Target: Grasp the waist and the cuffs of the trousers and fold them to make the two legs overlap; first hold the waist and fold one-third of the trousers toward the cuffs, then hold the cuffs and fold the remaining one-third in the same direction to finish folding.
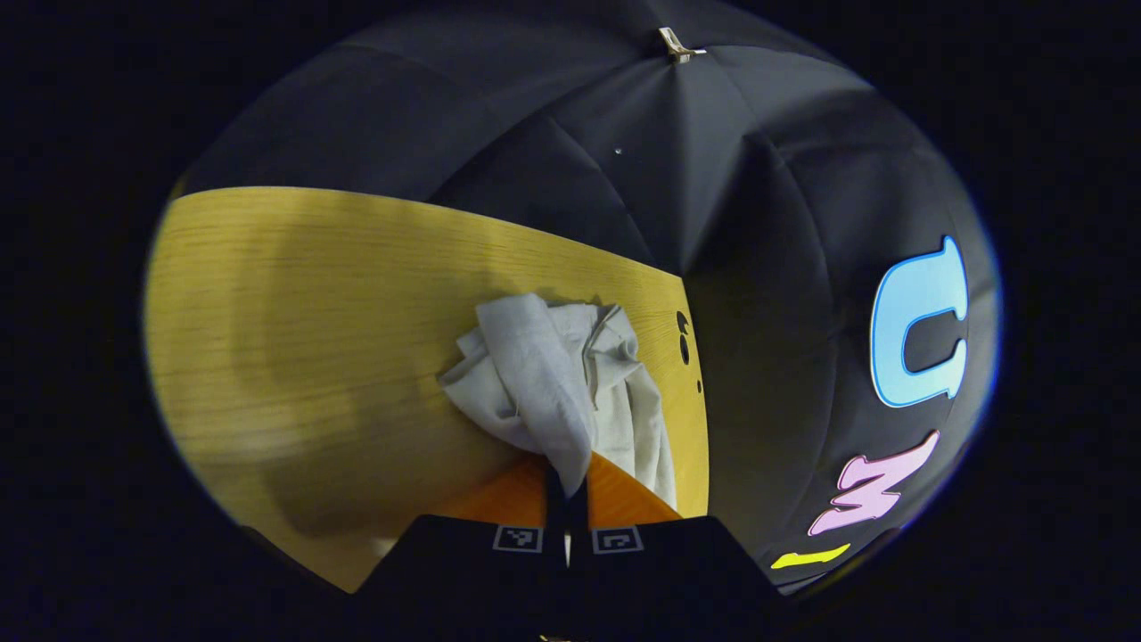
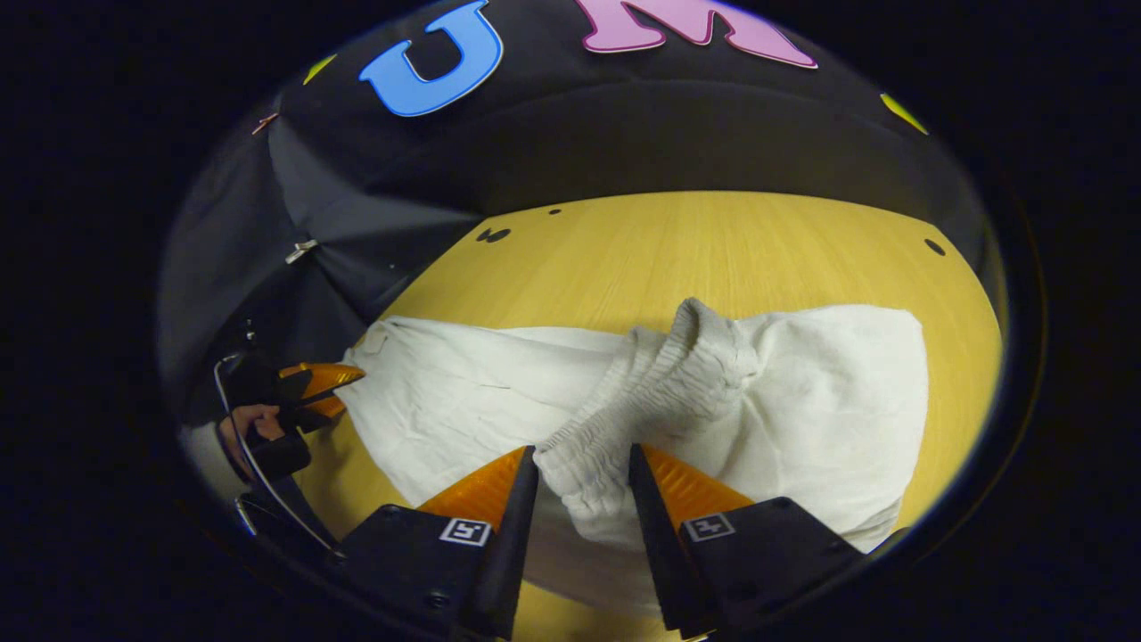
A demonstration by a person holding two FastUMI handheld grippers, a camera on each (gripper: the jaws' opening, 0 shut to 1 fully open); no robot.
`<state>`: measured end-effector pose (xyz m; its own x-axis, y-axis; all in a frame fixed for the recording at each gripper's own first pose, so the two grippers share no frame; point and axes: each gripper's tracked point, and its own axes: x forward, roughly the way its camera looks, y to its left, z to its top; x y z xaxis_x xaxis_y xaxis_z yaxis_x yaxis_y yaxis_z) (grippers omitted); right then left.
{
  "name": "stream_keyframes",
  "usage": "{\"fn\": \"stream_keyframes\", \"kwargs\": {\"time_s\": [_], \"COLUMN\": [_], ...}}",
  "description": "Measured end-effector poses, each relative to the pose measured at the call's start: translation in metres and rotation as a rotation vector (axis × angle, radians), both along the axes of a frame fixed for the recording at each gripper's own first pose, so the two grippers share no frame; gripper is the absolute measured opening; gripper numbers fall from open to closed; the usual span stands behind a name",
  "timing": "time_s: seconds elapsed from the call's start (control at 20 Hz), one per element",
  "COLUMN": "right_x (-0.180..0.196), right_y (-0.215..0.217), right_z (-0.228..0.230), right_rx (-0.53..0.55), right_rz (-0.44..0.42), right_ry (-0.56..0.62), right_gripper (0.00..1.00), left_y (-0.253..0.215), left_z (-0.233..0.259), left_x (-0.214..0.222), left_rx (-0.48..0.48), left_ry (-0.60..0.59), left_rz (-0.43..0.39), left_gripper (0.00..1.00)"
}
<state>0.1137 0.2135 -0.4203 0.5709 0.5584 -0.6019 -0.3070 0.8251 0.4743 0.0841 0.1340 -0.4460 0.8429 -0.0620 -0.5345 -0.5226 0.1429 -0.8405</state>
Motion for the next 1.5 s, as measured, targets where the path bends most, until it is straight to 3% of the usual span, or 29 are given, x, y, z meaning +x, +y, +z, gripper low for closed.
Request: {"fn": "stream_keyframes", "kwargs": {"time_s": [0.1, 0.15, 0.2, 0.3, 0.35, 0.4, 0.7, 0.95, 1.15, 1.5], "right_x": [-0.004, -0.006, -0.009, -0.011, -0.011, -0.013, -0.022, -0.027, -0.034, -0.048], "right_y": [0.001, -0.001, -0.008, -0.029, -0.040, -0.052, -0.120, -0.180, -0.225, -0.299], "right_z": [0.011, 0.017, 0.022, 0.030, 0.033, 0.034, 0.042, 0.045, 0.042, 0.029], "right_rx": [0.049, 0.078, 0.093, 0.102, 0.100, 0.096, 0.094, 0.081, 0.087, 0.103], "right_rz": [0.005, -0.006, -0.027, -0.067, -0.083, -0.099, -0.204, -0.307, -0.385, -0.500], "right_ry": [-0.006, -0.008, -0.004, -0.005, -0.011, -0.014, -0.023, -0.040, -0.034, -0.009], "right_gripper": [0.67, 0.69, 0.55, 0.83, 0.55, 0.69, 0.69, 0.69, 0.69, 0.69], "left_y": [0.002, 0.001, 0.003, 0.011, 0.008, 0.008, -0.041, -0.141, -0.229, -0.355], "left_z": [0.006, 0.011, 0.022, 0.047, 0.056, 0.067, 0.147, 0.208, 0.226, 0.182], "left_x": [0.001, 0.003, 0.002, -0.002, -0.003, -0.006, 0.023, 0.040, 0.042, 0.018], "left_rx": [0.001, -0.003, -0.016, -0.019, -0.008, 0.014, 0.102, 0.185, 0.228, 0.378], "left_ry": [-0.024, -0.054, -0.092, -0.164, -0.184, -0.207, -0.371, -0.496, -0.539, -0.488], "left_rz": [0.010, 0.016, 0.026, 0.038, 0.034, 0.023, -0.065, -0.257, -0.418, -0.710], "left_gripper": [0.10, 0.06, 0.06, 0.06, 0.06, 0.05, 0.05, 0.05, 0.05, 0.06]}}
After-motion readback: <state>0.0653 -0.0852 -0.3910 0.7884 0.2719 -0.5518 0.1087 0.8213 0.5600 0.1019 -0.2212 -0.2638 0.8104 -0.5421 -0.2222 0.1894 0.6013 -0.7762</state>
